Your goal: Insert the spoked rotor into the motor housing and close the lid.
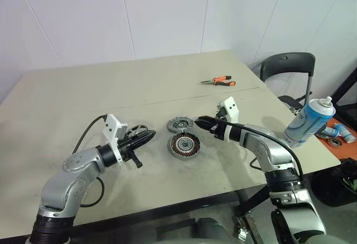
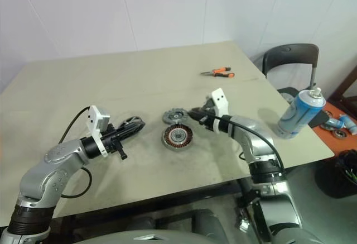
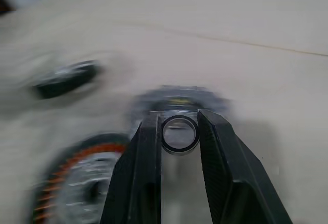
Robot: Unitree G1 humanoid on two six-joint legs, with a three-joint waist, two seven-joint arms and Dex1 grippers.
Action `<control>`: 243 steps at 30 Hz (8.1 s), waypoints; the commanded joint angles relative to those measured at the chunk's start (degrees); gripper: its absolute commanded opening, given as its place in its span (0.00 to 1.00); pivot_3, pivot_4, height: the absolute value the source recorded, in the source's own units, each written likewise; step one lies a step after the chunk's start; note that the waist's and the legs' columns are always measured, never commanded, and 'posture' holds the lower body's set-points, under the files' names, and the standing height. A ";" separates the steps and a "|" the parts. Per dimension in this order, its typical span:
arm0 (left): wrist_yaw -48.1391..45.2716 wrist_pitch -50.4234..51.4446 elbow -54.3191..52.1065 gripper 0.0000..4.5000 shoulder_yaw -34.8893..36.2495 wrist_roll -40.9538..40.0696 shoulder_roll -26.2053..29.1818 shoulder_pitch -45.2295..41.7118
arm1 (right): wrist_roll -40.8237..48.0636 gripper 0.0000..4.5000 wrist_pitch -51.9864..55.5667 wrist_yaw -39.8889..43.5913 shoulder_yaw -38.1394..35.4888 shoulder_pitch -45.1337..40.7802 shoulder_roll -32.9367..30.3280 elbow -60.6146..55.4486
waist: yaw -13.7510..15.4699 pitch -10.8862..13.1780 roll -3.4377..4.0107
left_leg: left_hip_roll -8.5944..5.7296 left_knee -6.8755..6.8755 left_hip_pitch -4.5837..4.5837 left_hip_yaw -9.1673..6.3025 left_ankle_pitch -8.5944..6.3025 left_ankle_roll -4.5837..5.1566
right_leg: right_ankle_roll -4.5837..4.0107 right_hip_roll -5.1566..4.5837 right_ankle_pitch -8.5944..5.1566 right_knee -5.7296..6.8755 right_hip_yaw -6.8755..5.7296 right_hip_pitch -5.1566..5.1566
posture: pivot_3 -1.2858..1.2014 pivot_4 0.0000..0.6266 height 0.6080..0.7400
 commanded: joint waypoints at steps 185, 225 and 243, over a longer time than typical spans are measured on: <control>-0.34 -3.55 -1.87 0.00 -0.07 1.68 -0.55 2.40 | 3.23 0.01 3.43 7.22 4.62 -4.07 1.30 1.19 | 0.03 -0.09 -0.17 | 0.01 0.01 0.00 -0.03 0.00 0.00 | 0.00 -0.01 0.00 0.02 -0.06 -0.03 | 0.52 0.00 1.00; 8.35 3.37 -3.10 0.00 19.29 -13.58 -5.96 18.50 | -3.56 0.01 -6.85 6.88 9.99 -5.99 1.51 3.00 | 0.03 -0.09 -0.20 | 0.03 -0.01 -0.05 -0.02 0.00 0.00 | -0.07 -0.11 -0.06 0.02 -0.04 -0.11 | 0.52 0.00 1.00; 13.70 5.80 -0.27 0.00 17.55 -16.44 -8.77 17.75 | -4.82 0.01 -7.58 7.00 10.32 -5.86 1.22 3.88 | -0.04 -0.09 -0.20 | 0.01 -0.01 -0.04 -0.01 0.00 0.00 | -0.16 -0.03 -0.11 0.02 -0.07 -0.12 | 0.52 0.00 1.00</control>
